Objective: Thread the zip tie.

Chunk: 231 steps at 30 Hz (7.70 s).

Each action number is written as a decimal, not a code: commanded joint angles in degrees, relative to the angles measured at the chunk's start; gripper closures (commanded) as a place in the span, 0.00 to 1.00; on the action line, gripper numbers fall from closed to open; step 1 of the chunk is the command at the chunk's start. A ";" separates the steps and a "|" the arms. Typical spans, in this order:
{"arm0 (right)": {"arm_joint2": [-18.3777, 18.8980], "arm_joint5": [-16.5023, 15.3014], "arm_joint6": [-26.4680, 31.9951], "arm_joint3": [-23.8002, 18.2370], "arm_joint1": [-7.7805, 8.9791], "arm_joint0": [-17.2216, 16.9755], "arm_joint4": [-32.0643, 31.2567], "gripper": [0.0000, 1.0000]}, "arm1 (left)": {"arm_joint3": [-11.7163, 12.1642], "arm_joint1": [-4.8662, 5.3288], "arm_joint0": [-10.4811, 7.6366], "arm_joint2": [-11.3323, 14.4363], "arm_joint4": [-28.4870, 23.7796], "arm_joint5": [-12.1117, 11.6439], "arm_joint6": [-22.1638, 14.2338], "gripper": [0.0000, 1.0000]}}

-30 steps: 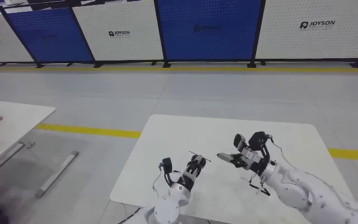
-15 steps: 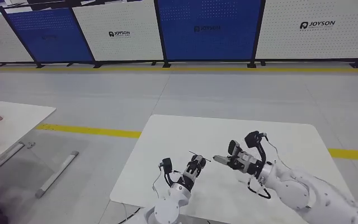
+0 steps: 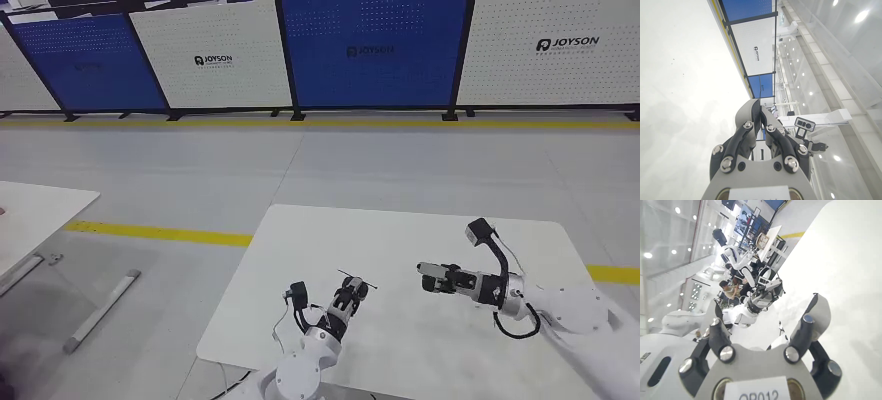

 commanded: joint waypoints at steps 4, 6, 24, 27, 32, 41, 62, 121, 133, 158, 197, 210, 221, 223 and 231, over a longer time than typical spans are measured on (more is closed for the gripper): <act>1.68 0.00 8.61 8.45 -5.33 -0.87 1.01 0.00 | 0.00 0.00 0.00 0.00 0.00 0.00 0.00 1.00; 1.68 0.00 8.61 8.45 -5.33 -0.87 1.01 0.00 | 0.00 0.00 0.00 0.00 0.00 0.00 0.00 1.00; 1.68 0.00 8.61 8.45 -5.33 -0.87 1.01 0.00 | 0.00 0.00 0.00 0.00 0.00 0.00 0.00 1.00; 1.68 0.00 8.61 8.45 -5.33 -0.87 1.01 0.00 | 0.00 0.00 0.00 0.00 0.00 0.00 0.00 1.00; 1.68 0.00 8.61 8.45 -5.33 -0.87 1.01 0.00 | 0.00 0.00 0.00 0.00 0.00 0.00 0.00 1.00; 1.59 1.11 13.56 11.43 -6.42 -0.80 3.74 0.00 | -0.68 -0.57 0.32 0.53 0.13 0.72 -2.04 1.00; -4.22 0.46 19.06 24.27 -13.09 4.73 5.83 0.00 | -2.01 -2.07 0.12 2.09 -1.21 2.25 -1.34 1.00; 1.33 6.49 13.95 20.39 -16.40 1.36 -2.33 1.00 | 1.05 -4.45 -2.05 3.62 1.27 3.49 4.83 1.00; 2.39 6.84 15.34 21.20 -17.38 1.44 -3.24 1.00 | 1.05 -4.45 -2.05 3.62 1.27 3.49 4.83 0.28; 5.44 6.67 19.61 19.01 -16.94 -0.78 -3.57 1.00 | 5.27 -3.93 -3.30 -1.38 -2.20 0.16 -8.59 0.00; 6.31 6.48 18.90 19.18 -16.79 -1.26 -3.51 1.00 | 5.86 -4.18 -0.49 -2.62 3.29 -6.67 -11.55 0.61; 6.31 6.48 18.90 19.18 -16.79 -1.26 -3.51 1.00 | 5.05 -4.03 1.44 -4.03 5.32 -8.89 -15.38 1.00; 6.31 6.48 18.90 19.18 -16.79 -1.26 -3.51 1.00 | 4.98 -4.32 1.65 -4.62 5.79 -8.76 -15.64 1.00; 6.31 6.48 18.90 19.18 -16.79 -1.26 -3.51 1.00 | 5.06 -4.39 1.70 -4.61 6.09 -8.79 -15.57 1.00; 6.31 6.48 18.90 19.18 -16.79 -1.26 -3.51 1.00 | 5.15 -4.51 2.10 -4.95 7.48 -9.08 -15.85 0.69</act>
